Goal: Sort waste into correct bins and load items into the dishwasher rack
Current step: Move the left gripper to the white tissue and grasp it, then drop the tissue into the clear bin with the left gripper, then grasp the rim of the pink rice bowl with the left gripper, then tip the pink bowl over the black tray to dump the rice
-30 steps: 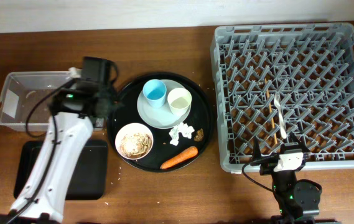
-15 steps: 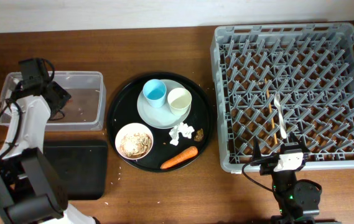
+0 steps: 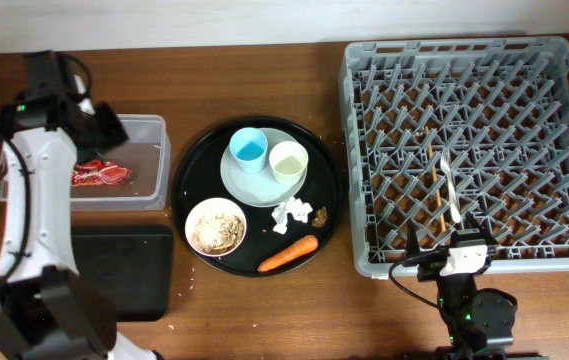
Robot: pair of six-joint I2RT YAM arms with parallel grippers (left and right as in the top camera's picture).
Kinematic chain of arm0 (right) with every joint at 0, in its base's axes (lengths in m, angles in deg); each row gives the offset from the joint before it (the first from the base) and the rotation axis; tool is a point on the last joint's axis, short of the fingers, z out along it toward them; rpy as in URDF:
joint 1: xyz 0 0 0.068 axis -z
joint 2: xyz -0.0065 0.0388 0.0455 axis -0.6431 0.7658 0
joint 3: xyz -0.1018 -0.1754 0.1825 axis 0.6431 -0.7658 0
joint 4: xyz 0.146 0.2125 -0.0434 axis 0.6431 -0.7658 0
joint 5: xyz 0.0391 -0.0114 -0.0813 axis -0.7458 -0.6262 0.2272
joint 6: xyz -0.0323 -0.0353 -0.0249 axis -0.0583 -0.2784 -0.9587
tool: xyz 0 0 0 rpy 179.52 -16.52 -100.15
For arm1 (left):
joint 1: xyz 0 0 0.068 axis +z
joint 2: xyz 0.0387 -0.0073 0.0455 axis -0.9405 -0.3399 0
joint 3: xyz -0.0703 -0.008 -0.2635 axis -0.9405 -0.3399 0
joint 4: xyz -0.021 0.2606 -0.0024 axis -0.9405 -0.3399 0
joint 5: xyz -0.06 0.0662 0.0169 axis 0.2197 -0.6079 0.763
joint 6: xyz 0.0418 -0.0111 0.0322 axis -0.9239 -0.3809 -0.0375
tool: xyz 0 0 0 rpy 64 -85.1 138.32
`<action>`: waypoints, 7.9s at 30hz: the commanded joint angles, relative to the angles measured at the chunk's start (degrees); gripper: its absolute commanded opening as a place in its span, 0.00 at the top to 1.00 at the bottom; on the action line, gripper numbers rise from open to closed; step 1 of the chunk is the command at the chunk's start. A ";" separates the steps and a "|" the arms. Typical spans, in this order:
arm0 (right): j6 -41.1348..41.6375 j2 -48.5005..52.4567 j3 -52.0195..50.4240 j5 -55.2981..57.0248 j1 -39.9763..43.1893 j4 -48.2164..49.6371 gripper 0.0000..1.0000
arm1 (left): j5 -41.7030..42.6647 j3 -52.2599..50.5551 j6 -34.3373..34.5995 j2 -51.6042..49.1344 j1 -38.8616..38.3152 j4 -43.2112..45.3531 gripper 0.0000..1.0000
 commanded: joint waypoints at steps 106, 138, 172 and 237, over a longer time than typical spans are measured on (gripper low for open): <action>0.20 -0.48 -0.42 -0.33 0.46 -0.04 0.01 | -8.48 -27.04 10.62 15.43 -42.27 7.63 0.77; 0.20 -0.48 -0.42 -0.33 0.46 -0.04 0.01 | -13.35 -32.92 14.49 -0.57 -42.25 18.14 0.95; 0.20 -0.48 -0.42 -0.33 0.46 -0.02 0.01 | -5.29 -31.63 2.80 24.98 -18.82 0.55 1.00; 0.20 -0.48 -0.42 -0.33 0.46 -0.04 0.02 | 83.49 -55.06 -30.45 24.92 49.05 11.74 1.00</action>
